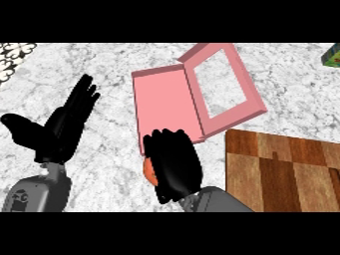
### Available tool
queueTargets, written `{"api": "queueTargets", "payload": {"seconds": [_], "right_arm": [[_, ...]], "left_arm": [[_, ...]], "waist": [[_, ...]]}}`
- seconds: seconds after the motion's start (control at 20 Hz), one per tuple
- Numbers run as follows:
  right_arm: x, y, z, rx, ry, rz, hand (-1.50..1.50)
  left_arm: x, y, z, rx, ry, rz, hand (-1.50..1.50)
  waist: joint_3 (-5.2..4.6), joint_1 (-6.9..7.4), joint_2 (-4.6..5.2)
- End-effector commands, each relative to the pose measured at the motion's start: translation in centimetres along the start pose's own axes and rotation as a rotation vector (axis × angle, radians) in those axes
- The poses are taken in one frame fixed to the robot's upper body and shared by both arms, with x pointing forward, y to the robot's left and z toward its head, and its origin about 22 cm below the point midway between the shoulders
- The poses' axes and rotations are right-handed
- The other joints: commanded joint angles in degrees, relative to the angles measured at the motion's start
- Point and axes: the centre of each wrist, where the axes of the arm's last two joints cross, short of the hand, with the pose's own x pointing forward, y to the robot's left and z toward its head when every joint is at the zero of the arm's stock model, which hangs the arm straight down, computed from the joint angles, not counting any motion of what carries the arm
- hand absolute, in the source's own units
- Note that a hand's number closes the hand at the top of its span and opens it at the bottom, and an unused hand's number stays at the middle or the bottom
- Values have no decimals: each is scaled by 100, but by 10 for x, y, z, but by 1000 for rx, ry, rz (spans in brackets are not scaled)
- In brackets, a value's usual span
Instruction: Pick the squash from the cutting board and place it in the cardboard box
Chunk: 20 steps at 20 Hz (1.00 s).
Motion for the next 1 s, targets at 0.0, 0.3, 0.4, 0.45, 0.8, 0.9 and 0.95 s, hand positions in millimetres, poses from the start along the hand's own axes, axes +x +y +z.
{"api": "queueTargets", "payload": {"seconds": [0.0,0.3,0.4,0.45,0.8,0.9,0.95], "right_arm": [[36,-3,3,-55,-80,123,150],[55,-40,-2,-239,-13,-27,150],[62,-47,-3,-299,29,-46,150],[64,-55,-8,-349,49,-63,150],[82,-94,-27,-507,189,-100,150],[86,-104,-33,-516,224,-114,150],[88,-108,-36,-517,243,-118,150]], "left_arm": [[5,-11,-6,-33,-4,1,0],[-2,-11,-9,-13,11,9,0],[-3,-10,-8,-28,20,-2,0],[1,-5,-11,-13,14,0,0],[-2,-5,-13,20,11,-4,0],[-7,-9,-13,20,19,0,0],[-1,-11,-13,12,12,2,0]], "waist": [[12,94,-21],[24,45,-30],[17,6,-65],[15,19,-50],[6,-182,-79],[4,-236,-58],[10,-200,-88]]}}
